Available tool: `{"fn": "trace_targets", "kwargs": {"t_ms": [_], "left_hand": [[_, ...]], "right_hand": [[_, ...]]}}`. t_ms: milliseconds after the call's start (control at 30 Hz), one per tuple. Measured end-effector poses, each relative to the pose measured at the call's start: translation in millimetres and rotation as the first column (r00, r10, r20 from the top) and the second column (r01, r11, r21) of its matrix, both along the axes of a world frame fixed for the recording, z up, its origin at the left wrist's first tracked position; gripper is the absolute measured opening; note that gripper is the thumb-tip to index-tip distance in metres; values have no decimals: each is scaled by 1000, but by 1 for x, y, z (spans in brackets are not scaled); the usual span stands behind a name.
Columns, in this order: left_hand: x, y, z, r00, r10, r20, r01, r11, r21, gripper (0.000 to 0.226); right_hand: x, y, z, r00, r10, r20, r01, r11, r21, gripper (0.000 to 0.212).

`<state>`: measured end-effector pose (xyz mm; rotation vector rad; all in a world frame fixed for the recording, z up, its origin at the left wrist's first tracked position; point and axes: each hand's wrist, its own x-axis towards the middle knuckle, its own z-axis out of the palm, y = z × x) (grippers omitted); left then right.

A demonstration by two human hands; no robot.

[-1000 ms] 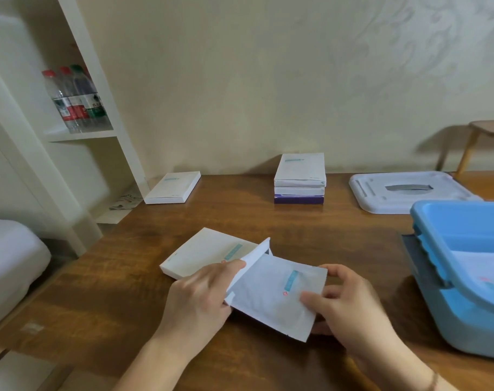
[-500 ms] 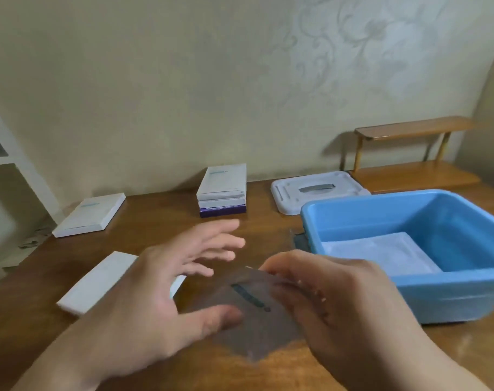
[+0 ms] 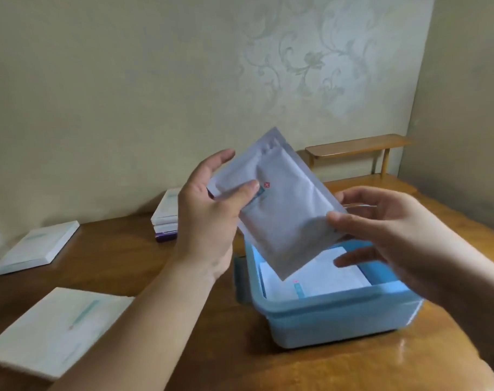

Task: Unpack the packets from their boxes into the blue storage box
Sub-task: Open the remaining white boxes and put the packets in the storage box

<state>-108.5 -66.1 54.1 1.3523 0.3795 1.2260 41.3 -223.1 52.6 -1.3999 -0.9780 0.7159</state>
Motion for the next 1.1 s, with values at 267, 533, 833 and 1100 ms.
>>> {"fn": "trace_targets", "kwargs": {"t_ms": [267, 533, 833, 1100], "left_hand": [[17, 24, 1, 808, 79, -584, 114, 951, 286, 34], [27, 17, -14, 246, 673, -698, 421, 574, 702, 11], [40, 6, -14, -32, 833, -552, 581, 465, 668, 15], [42, 5, -14, 9, 828, -560, 594, 446, 669, 15]], "right_hand": [[74, 38, 19, 908, 29, 418, 103, 952, -289, 19], [76, 63, -11, 825, 350, 444, 30, 758, -652, 13], [66, 66, -30, 519, 440, 733, 177, 783, -596, 19], [55, 60, -24, 384, 469, 795, 274, 765, -583, 40]]}}
